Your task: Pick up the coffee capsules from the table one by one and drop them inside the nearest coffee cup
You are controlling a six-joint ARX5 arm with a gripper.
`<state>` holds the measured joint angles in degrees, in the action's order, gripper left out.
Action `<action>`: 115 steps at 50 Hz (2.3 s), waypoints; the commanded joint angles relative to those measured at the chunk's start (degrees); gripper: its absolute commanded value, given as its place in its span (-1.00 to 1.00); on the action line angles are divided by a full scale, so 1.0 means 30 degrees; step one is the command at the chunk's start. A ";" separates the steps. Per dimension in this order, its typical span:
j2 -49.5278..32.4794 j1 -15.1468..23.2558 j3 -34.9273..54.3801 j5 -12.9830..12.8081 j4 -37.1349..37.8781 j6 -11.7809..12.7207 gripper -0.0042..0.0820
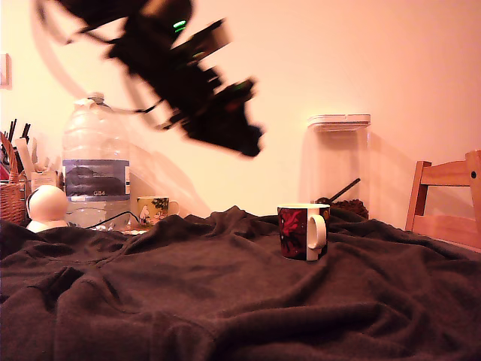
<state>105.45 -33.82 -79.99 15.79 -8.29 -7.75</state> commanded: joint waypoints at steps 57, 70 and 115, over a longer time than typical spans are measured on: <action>1.0914 -0.1027 -1.5059 -0.1610 -0.9428 -0.1960 -0.44; 1.1249 -0.1013 -1.5059 -0.1916 -0.9668 -0.2091 -0.44; 1.1249 -0.1035 -1.5059 -0.1960 -0.8779 -0.2550 0.68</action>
<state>137.08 -36.73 -124.38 9.98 -35.31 -15.09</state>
